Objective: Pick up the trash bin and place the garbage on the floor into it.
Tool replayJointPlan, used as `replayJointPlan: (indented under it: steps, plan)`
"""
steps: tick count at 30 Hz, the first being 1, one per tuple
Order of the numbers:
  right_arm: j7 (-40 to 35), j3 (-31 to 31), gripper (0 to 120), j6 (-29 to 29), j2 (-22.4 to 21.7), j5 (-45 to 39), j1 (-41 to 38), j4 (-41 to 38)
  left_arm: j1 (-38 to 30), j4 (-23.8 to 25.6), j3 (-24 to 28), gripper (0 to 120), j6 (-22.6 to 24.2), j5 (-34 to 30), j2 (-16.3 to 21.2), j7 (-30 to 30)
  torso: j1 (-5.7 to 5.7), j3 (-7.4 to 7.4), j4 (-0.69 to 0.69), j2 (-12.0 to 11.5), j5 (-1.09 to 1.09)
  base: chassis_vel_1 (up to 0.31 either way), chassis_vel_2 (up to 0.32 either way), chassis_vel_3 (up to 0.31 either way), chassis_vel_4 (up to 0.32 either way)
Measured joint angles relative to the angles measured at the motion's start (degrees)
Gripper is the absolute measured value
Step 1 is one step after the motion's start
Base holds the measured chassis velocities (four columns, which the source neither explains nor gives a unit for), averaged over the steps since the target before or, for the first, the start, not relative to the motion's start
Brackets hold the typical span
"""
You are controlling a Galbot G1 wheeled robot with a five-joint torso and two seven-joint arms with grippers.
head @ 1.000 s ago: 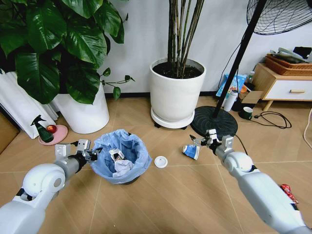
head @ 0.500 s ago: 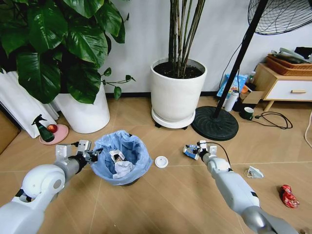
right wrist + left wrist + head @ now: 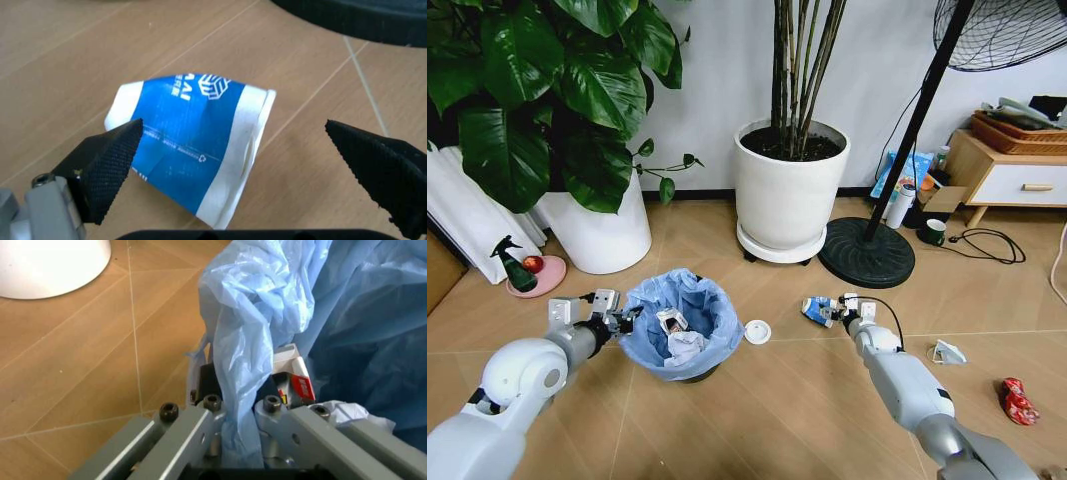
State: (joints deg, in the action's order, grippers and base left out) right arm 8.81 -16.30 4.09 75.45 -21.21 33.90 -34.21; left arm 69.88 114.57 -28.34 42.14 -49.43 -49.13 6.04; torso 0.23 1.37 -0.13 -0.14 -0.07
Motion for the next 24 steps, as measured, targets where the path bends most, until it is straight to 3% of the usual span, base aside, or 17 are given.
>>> replayJointPlan:
  steps: [6, 10, 16, 24]
  plan:
    - [1.09, -0.24, 93, -0.79, 0.55, 0.99, -1.05, 2.12, -0.01, 0.00, 0.20, 0, 0.00, 0.00, -0.26, 0.09, 0.00, 0.00, 0.00, 0.00, -0.01, 0.000, 0.000, 0.000, 0.000]
    - [1.55, -0.88, 71, -1.16, 1.44, 2.28, -1.89, 4.22, -0.14, 0.00, 0.35, 0, 0.00, -0.01, -0.34, 0.17, 0.00, 0.00, 0.00, 0.00, 0.01, 0.000, 0.000, 0.000, 0.000]
    - [2.02, -1.81, 54, -1.72, 1.90, 3.80, -2.27, 5.55, -0.27, -0.01, 0.37, 0, 0.00, -0.02, -0.33, 0.17, 0.00, 0.00, 0.00, 0.00, 0.01, 0.000, 0.000, 0.000, 0.000]
    - [2.37, -2.84, 22, -2.30, 2.14, 5.13, -2.41, 6.59, -0.74, -0.19, 0.81, 0, 0.00, -0.02, -0.60, 0.15, 0.00, 0.00, -0.01, 0.00, 0.01, 0.000, 0.000, 0.000, 0.000]
